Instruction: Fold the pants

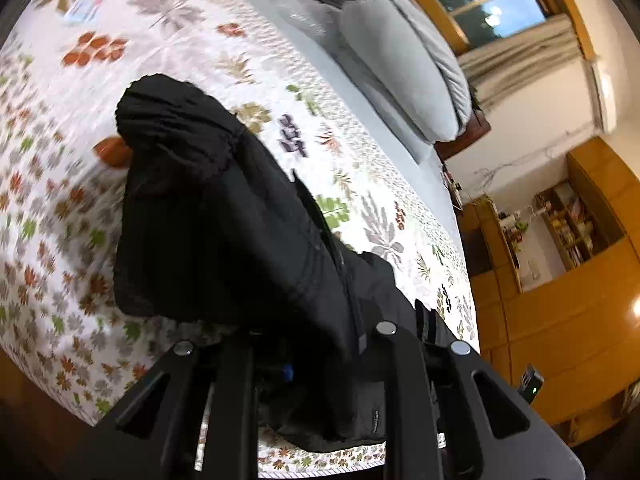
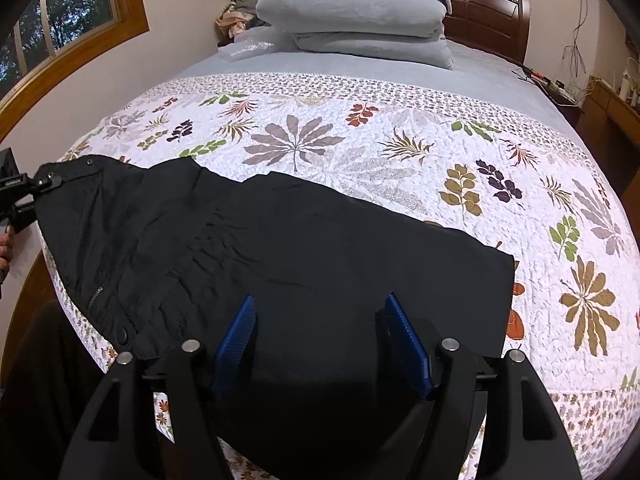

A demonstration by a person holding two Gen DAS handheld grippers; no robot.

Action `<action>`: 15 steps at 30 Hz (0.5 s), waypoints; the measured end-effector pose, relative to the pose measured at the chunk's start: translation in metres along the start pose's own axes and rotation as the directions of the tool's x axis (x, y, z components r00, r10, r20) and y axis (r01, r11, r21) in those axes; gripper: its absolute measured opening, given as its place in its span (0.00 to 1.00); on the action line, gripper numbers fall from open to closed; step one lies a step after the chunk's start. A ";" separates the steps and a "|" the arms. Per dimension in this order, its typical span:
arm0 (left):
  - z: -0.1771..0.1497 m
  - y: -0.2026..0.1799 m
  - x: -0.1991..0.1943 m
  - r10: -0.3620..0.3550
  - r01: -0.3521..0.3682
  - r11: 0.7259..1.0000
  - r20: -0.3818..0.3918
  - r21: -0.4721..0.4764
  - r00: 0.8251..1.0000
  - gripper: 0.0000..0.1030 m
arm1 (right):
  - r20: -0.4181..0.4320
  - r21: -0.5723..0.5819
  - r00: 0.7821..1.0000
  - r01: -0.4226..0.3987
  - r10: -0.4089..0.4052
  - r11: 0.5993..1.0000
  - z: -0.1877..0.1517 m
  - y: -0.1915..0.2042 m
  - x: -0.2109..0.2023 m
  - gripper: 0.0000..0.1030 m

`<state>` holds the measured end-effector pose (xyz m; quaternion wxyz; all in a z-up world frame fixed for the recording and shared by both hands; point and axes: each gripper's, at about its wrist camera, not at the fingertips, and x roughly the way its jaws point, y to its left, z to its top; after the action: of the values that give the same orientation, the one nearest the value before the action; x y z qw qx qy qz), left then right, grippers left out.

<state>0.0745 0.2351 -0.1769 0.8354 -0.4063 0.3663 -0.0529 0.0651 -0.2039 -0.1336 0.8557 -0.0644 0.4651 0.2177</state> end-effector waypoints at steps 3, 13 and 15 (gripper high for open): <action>0.002 -0.015 0.001 -0.018 0.017 0.999 0.010 0.043 1.000 0.17 | 0.007 0.015 1.000 0.001 -0.001 1.000 0.001 -0.005 -0.002 0.67; 0.002 -0.064 0.007 -0.125 0.122 0.980 0.010 0.157 0.992 0.20 | 0.020 0.057 1.000 0.005 -0.006 0.998 -0.006 -0.020 -0.008 0.67; 0.000 -0.078 0.011 -0.140 0.138 0.971 -0.006 0.193 0.990 0.21 | 0.022 0.070 1.000 0.000 -0.001 0.998 -0.006 -0.024 -0.008 0.67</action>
<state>0.0982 0.1789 -0.1271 0.8667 -0.3481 0.3267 -0.1450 0.0670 -0.2301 -0.1330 0.8624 -0.0320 0.4632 0.2016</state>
